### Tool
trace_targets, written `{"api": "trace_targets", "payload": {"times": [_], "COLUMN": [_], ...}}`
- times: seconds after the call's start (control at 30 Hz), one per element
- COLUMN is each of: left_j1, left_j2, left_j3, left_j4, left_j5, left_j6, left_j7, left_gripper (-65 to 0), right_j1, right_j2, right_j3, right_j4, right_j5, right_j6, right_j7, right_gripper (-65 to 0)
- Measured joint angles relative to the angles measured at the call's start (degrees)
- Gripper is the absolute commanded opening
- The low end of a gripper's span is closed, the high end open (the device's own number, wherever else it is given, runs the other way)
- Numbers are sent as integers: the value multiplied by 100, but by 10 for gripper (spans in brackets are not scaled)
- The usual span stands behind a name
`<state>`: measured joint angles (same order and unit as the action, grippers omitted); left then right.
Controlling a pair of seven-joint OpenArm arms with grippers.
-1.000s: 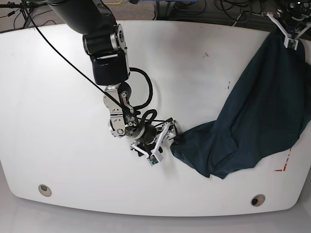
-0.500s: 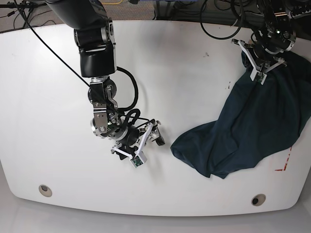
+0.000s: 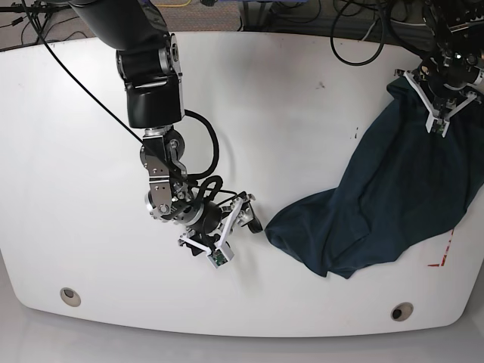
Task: Fold the T-shirt properly
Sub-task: 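Move the right gripper to the hanging shirt's lower edge and grasp it, then lower the left gripper onto the shirt and grasp fabric beside the right gripper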
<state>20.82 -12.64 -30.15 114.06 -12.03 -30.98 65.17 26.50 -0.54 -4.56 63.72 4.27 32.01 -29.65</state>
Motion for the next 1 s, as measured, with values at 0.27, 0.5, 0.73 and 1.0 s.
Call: {"api": "trace_targets", "payload": {"times": [0.27, 0.5, 0.73, 1.0], "left_j1": [-468, -1397, -2787, -3703], "left_j2": [46, 326, 452, 614], "left_j3": [-358, -321, -321, 179], "left_j4": [0, -15, -612, -2170], "left_j5": [17, -31, 48, 13], "left_j6": [9, 13, 544, 966], "left_j7": [44, 367, 365, -205], "left_gripper": [-244, -156, -150, -150], "right_j1": [-173, -376, -553, -778], "right_j2": [-122, -133, -90, -79], "right_j3": [-4, -4, 4, 7], "right_j4": [85, 332, 654, 1040], "right_j5": [7, 4, 0, -2], "right_j6": [0, -2, -4, -2], "right_j7": [-13, -13, -20, -133], "right_gripper": [-173, -173, -173, -173]}}
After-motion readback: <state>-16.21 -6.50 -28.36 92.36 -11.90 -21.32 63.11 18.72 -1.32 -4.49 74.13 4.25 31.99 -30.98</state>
